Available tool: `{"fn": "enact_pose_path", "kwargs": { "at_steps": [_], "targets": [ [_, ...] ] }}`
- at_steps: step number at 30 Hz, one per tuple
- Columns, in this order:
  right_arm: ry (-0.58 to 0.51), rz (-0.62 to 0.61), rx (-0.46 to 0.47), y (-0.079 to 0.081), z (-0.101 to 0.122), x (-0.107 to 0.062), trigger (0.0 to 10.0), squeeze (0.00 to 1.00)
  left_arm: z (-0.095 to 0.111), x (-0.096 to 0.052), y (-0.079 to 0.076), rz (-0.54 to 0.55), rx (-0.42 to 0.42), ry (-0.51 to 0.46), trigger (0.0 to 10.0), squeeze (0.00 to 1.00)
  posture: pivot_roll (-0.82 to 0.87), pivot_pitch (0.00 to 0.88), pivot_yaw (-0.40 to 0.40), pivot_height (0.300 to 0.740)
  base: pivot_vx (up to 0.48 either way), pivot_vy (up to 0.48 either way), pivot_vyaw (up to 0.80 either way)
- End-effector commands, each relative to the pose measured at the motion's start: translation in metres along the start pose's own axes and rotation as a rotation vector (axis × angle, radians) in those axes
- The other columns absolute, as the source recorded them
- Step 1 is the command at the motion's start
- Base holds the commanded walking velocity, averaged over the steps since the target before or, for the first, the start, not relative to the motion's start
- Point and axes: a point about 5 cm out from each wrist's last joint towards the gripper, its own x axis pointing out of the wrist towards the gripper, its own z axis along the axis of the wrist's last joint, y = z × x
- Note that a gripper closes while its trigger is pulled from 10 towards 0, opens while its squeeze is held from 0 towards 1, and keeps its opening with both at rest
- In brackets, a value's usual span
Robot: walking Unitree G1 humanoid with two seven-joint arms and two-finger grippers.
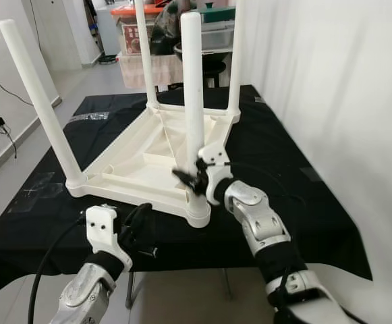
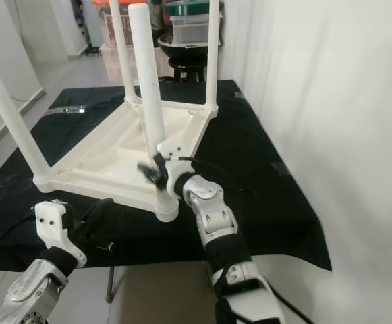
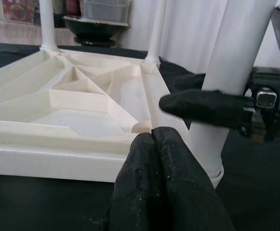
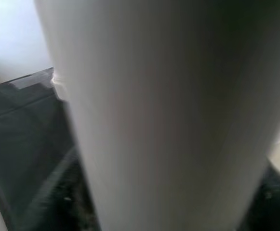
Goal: Building children table
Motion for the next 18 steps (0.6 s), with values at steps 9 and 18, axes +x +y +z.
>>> {"fn": "enact_pose_path", "kwargs": {
  "at_steps": [9, 18],
  "targets": [
    [-0.017, 0.530, -0.212, 0.008, 0.034, -0.001, 10.0, 0.00, -0.002, 0.002, 0.002, 0.005, 0.008, 0.006, 10.0, 0.00, -0.03, 0.000, 0.010, 0.740, 0.000, 0.000, 0.00],
    [0.046, 0.674, -0.121, 0.001, 0.038, 0.004, 0.0, 0.00, -0.003, 0.003, 0.001, 0.008, 0.006, 0.003, 10.0, 0.00, -0.02, 0.000, 0.003, 0.740, 0.000, 0.000, 0.00]
  ]
}}
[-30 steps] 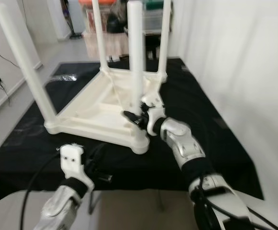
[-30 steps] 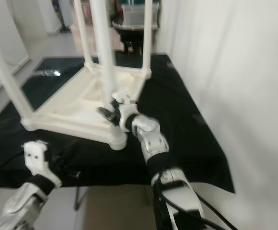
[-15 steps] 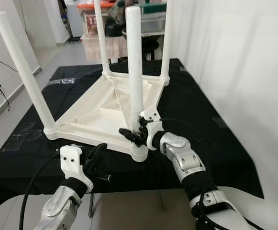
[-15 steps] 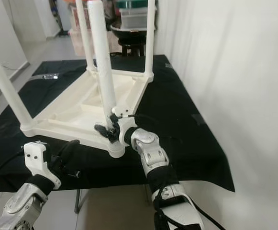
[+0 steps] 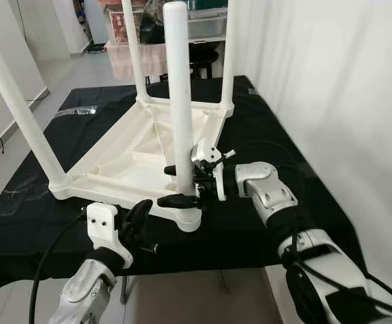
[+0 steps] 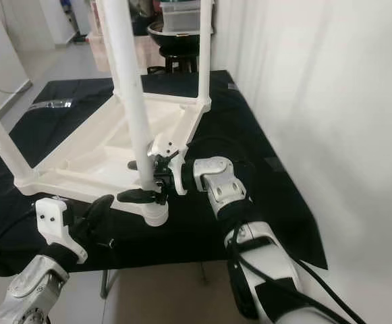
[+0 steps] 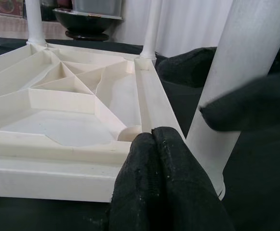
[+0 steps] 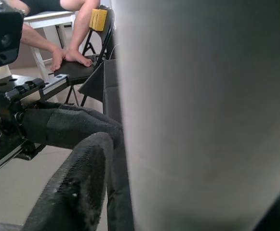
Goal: Building children table
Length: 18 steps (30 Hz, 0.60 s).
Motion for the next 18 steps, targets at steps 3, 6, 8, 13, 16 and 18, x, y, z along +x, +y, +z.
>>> {"fn": "enact_pose_path", "kwargs": {
  "at_steps": [3, 6, 8, 13, 16, 18],
  "targets": [
    [0.004, 0.020, 0.015, 0.001, -0.001, 0.007, 0.0, 0.00, -0.004, -0.001, 0.002, 0.014, -0.001, 0.010, 10.0, 0.00, -0.02, 0.000, 0.003, 0.740, 0.000, 0.000, 0.00],
    [-0.020, -0.067, 0.000, -0.006, 0.000, 0.000, 0.0, 0.00, -0.003, -0.002, 0.001, 0.014, -0.004, 0.006, 10.0, 0.00, -0.03, 0.000, 0.000, 0.740, 0.000, 0.000, 0.00],
    [-0.019, -0.128, -0.010, -0.009, -0.003, -0.004, 0.0, 0.00, -0.003, -0.002, 0.000, 0.014, -0.004, 0.006, 10.0, 0.00, -0.03, 0.000, 0.000, 0.740, 0.000, 0.000, 0.00],
    [0.040, -0.584, 0.081, -0.016, -0.033, -0.003, 0.0, 0.00, -0.002, -0.003, 0.002, 0.014, -0.004, 0.004, 10.0, 0.00, -0.05, 0.000, -0.007, 0.740, 0.000, 0.000, 0.00],
    [0.077, -0.817, 0.154, 0.008, -0.060, 0.005, 0.0, 0.00, -0.002, -0.003, 0.004, 0.015, -0.003, 0.004, 10.0, 0.00, -0.05, 0.000, 0.014, 0.740, 0.000, 0.000, 0.00],
    [0.074, -0.866, 0.169, 0.011, -0.062, 0.005, 0.0, 0.00, -0.002, -0.003, 0.005, 0.015, -0.003, 0.006, 10.0, 0.00, -0.06, 0.000, 0.016, 0.740, 0.000, 0.000, 0.00]
  ]
}}
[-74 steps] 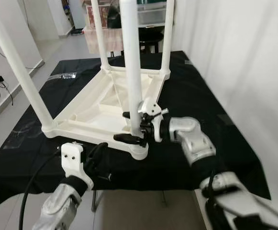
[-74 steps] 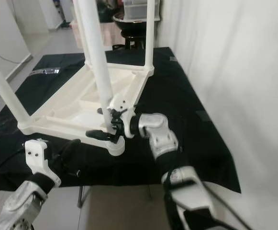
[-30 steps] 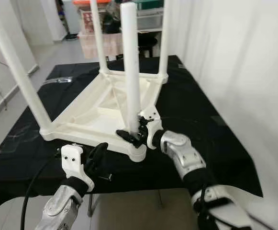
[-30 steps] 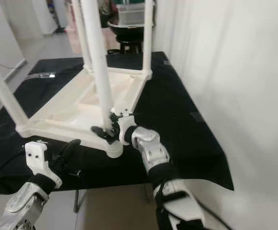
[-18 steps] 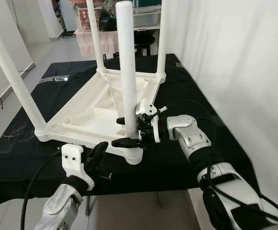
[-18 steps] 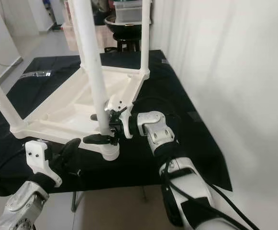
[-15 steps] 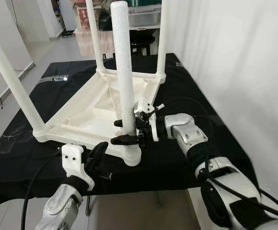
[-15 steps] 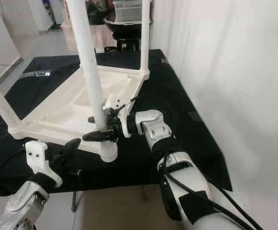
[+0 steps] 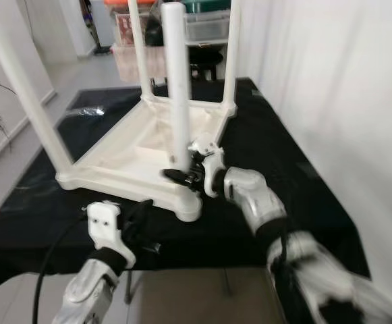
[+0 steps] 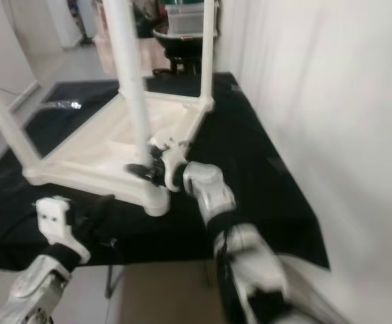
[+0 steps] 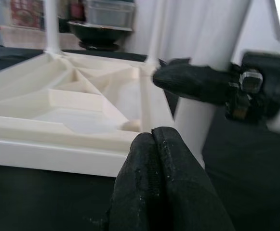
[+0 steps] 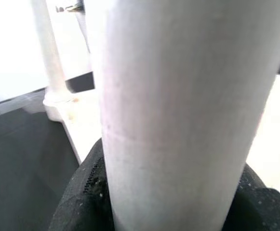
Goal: Building children table
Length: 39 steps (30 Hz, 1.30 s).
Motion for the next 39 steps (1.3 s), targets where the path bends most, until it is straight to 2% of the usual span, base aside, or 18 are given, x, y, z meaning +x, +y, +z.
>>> {"fn": "enact_pose_path", "kwargs": {
  "at_steps": [1, 7, 8, 9, 10, 11, 12, 18, 19, 20, 24, 26, 27, 28, 29, 31, 32, 39],
  "targets": [
    [0.140, -0.085, 0.000, -0.002, -0.029, -0.009, 0.0, 0.00, -0.002, -0.002, 0.004, 0.007, 0.004, 0.011, 10.0, 0.00, -0.06, 0.000, 0.016, 0.740, 0.000, 0.000, 0.00],
    [0.161, -0.024, 0.006, -0.004, -0.028, 0.001, 0.0, 0.00, -0.003, -0.001, 0.004, 0.004, 0.001, 0.011, 10.0, 0.00, -0.04, 0.000, -0.004, 0.740, 0.000, 0.000, 0.00],
    [0.167, -0.015, -0.006, -0.003, -0.027, 0.003, 6.7, 0.00, -0.003, -0.001, 0.004, 0.015, 0.001, 0.006, 10.0, 0.00, -0.04, 0.000, -0.002, 0.740, 0.000, 0.000, 0.00],
    [0.167, -0.015, -0.006, -0.003, -0.027, 0.003, 6.7, 0.00, -0.003, -0.001, 0.004, 0.015, 0.001, 0.006, 10.0, 0.00, -0.04, 0.000, -0.002, 0.740, 0.000, 0.000, 0.00],
    [0.154, 0.054, 0.001, 0.002, -0.025, 0.004, 10.0, 0.15, -0.003, -0.001, 0.005, 0.025, 0.000, 0.002, 10.0, 0.00, -0.04, 0.000, -0.002, 0.740, 0.000, 0.000, 0.00],
    [0.143, 0.093, 0.008, 0.005, -0.023, 0.005, 10.0, 0.15, -0.003, -0.002, 0.005, 0.032, 0.000, -0.001, 10.0, 0.00, -0.04, 0.000, -0.002, 0.740, 0.000, 0.000, 0.00],
    [0.096, 0.221, 0.008, 0.009, -0.014, 0.005, 10.0, 1.00, -0.003, -0.002, 0.005, 0.030, -0.002, 0.002, 10.0, 0.00, -0.04, 0.000, 0.003, 0.740, 0.000, 0.000, 0.00],
    [0.029, 0.347, -0.018, 0.013, 0.001, 0.001, 10.0, 1.00, -0.004, -0.002, 0.005, 0.020, -0.005, 0.007, 10.0, 0.00, -0.04, 0.000, 0.005, 0.740, 0.000, 0.000, 0.00],
    [0.005, 0.472, -0.082, 0.008, 0.009, -0.004, 10.0, 0.19, -0.004, -0.001, 0.004, 0.010, -0.008, 0.013, 10.0, 0.00, -0.04, 0.000, 0.006, 0.740, 0.000, 0.000, 0.00],
    [0.014, 0.556, -0.135, 0.002, 0.013, -0.007, 10.0, 0.00, -0.005, -0.001, 0.003, -0.007, -0.018, 0.018, 10.0, 0.00, -0.03, 0.000, 0.003, 0.740, 0.000, 0.000, 0.00],
    [0.014, 0.556, -0.135, 0.002, 0.013, -0.007, 10.0, 0.00, -0.005, -0.001, 0.003, -0.007, -0.018, 0.018, 10.0, 0.00, -0.03, 0.000, 0.003, 0.740, 0.000, 0.000, 0.00],
    [0.066, 0.649, -0.131, -0.006, 0.016, -0.004, 10.0, 0.00, -0.006, -0.001, -0.001, -0.056, -0.049, 0.027, 10.0, 0.00, -0.02, 0.000, -0.003, 0.740, 0.000, 0.000, 0.00],
    [0.082, 0.647, -0.090, -0.007, 0.017, 0.000, 4.7, 0.00, -0.006, -0.001, -0.002, -0.070, -0.058, 0.029, 10.0, 0.00, -0.01, 0.000, -0.003, 0.740, 0.000, 0.000, 0.00],
    [0.082, 0.647, -0.090, -0.007, 0.017, 0.000, 4.7, 0.00, -0.006, -0.001, -0.002, -0.070, -0.058, 0.029, 10.0, 0.00, -0.01, 0.000, -0.003, 0.740, 0.000, 0.000, 0.00],
    [0.090, 0.641, -0.062, -0.006, 0.017, 0.003, 2.2, 0.00, -0.006, -0.002, -0.003, -0.077, -0.061, 0.030, 10.0, 0.00, -0.01, 0.000, -0.003, 0.740, 0.000, 0.000, 0.00],
    [0.090, 0.641, -0.062, -0.006, 0.017, 0.003, 2.2, 0.00, -0.006, -0.002, -0.003, -0.077, -0.061, 0.030, 10.0, 0.00, -0.01, 0.000, -0.003, 0.740, 0.000, 0.000, 0.00],
    [0.091, 0.635, -0.046, -0.006, 0.017, 0.005, 0.0, 0.00, -0.006, -0.002, -0.003, -0.079, -0.061, 0.031, 10.0, 0.00, -0.01, 0.000, -0.006, 0.740, 0.000, 0.000, 0.00],
    [0.073, 0.660, -0.007, -0.021, 0.017, -0.006, 0.0, 0.00, -0.005, -0.003, -0.006, -0.078, -0.067, 0.022, 10.0, 0.00, -0.02, 0.000, -0.005, 0.740, 0.000, 0.000, 0.00]
  ]
}}
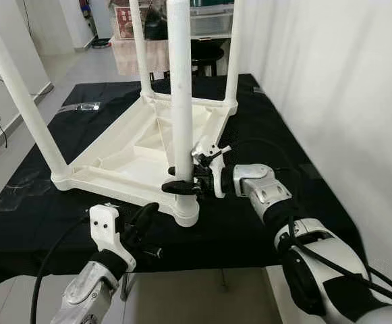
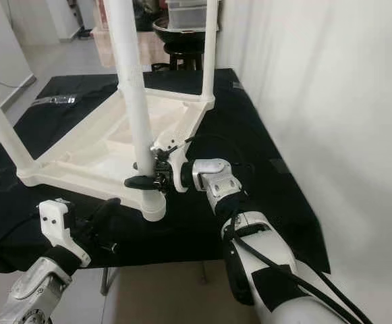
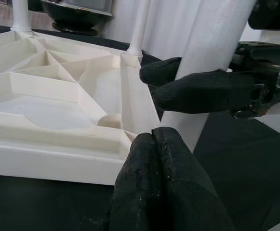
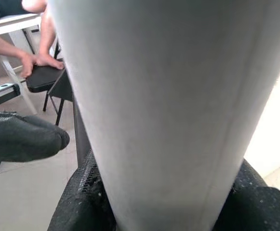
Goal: Building children table
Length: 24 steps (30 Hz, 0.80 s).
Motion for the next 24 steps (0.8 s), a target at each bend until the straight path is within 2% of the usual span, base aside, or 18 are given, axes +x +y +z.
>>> {"fn": "enact_pose_path", "kwargs": {
  "at_steps": [1, 2, 4, 6, 7, 9, 10, 11, 12, 13, 17, 21, 22, 23, 24],
  "targets": [
    [-0.021, 0.038, 0.028, 0.004, -0.004, 0.001, 0.0, 0.00, -0.001, -0.002, 0.000, 0.000, -0.004, 0.011, 10.0, 0.00, -0.02, 0.000, -0.005, 0.740, 0.000, 0.000, 0.00],
    [-0.021, 0.038, 0.028, 0.004, -0.004, 0.001, 0.0, 0.00, -0.001, -0.002, 0.000, 0.000, -0.004, 0.011, 10.0, 0.00, -0.02, 0.000, -0.005, 0.740, 0.000, 0.000, 0.00],
    [0.068, -0.121, -0.007, -0.003, -0.017, -0.009, 0.0, 0.00, 0.000, -0.003, -0.001, 0.001, -0.003, 0.008, 10.0, 0.00, -0.02, 0.000, -0.006, 0.740, 0.000, 0.000, 0.00],
    [0.068, -0.121, -0.007, -0.003, -0.017, -0.009, 0.0, 0.00, 0.000, -0.003, -0.001, 0.001, -0.003, 0.008, 10.0, 0.00, -0.02, 0.000, -0.006, 0.740, 0.000, 0.000, 0.00],
    [0.132, -0.227, -0.010, -0.007, -0.026, -0.011, 0.0, 0.00, 0.001, -0.004, 0.000, 0.002, -0.002, 0.007, 10.0, 0.00, -0.01, 0.000, -0.013, 0.740, 0.000, 0.000, 0.00],
    [0.132, -0.227, -0.010, -0.007, -0.026, -0.011, 0.0, 0.00, 0.001, -0.004, 0.000, 0.002, -0.002, 0.007, 10.0, 0.00, -0.01, 0.000, -0.013, 0.740, 0.000, 0.000, 0.00],
    [0.108, -0.467, 0.079, 0.008, -0.042, -0.002, 0.0, 0.00, 0.003, -0.004, 0.002, 0.004, 0.002, 0.005, 10.0, 0.00, -0.02, 0.030, 0.016, 0.740, 0.000, 0.000, 0.00],
    [0.107, -0.617, 0.122, 0.016, -0.048, -0.003, 0.0, 0.00, 0.003, -0.004, 0.004, 0.006, 0.004, 0.008, 10.0, 0.00, -0.06, 0.000, 0.034, 0.740, 0.000, 0.000, 0.00],
    [0.107, -0.617, 0.122, 0.016, -0.048, -0.003, 0.0, 0.00, 0.003, -0.004, 0.004, 0.006, 0.004, 0.008, 10.0, 0.00, -0.06, 0.000, 0.034, 0.740, 0.000, 0.000, 0.00],
    [0.102, -0.708, 0.152, 0.022, -0.051, -0.006, 0.0, 0.00, 0.003, -0.004, 0.006, 0.007, 0.006, 0.010, 10.0, 0.00, -0.06, 0.000, 0.034, 0.740, 0.000, 0.000, 0.00],
    [0.128, -0.707, 0.112, 0.017, -0.053, -0.006, 0.0, 0.00, 0.003, -0.004, 0.007, 0.001, 0.003, 0.015, 10.0, 0.00, -0.04, 0.006, 0.025, 0.740, 0.000, 0.000, 0.00],
    [0.140, -0.702, 0.112, 0.011, -0.052, 0.000, 0.0, 0.00, 0.003, -0.003, 0.008, 0.016, 0.012, 0.012, 10.0, 0.00, -0.04, 0.000, 0.021, 0.740, 0.000, 0.000, 0.00],
    [0.140, -0.705, 0.116, 0.012, -0.051, 0.002, 3.4, 0.00, 0.004, -0.003, 0.009, 0.024, 0.015, 0.010, 10.0, 0.00, -0.04, 0.000, 0.021, 0.740, 0.000, 0.000, 0.00],
    [0.140, -0.705, 0.116, 0.012, -0.051, 0.002, 3.4, 0.00, 0.004, -0.003, 0.009, 0.024, 0.015, 0.010, 10.0, 0.00, -0.04, 0.000, 0.021, 0.740, 0.000, 0.000, 0.00],
    [0.111, -0.688, 0.127, 0.011, -0.046, 0.005, 10.0, 0.69, 0.004, -0.003, 0.009, 0.025, 0.015, 0.010, 10.0, 0.00, -0.03, 0.000, 0.022, 0.740, 0.000, 0.000, 0.00]
  ]
}}
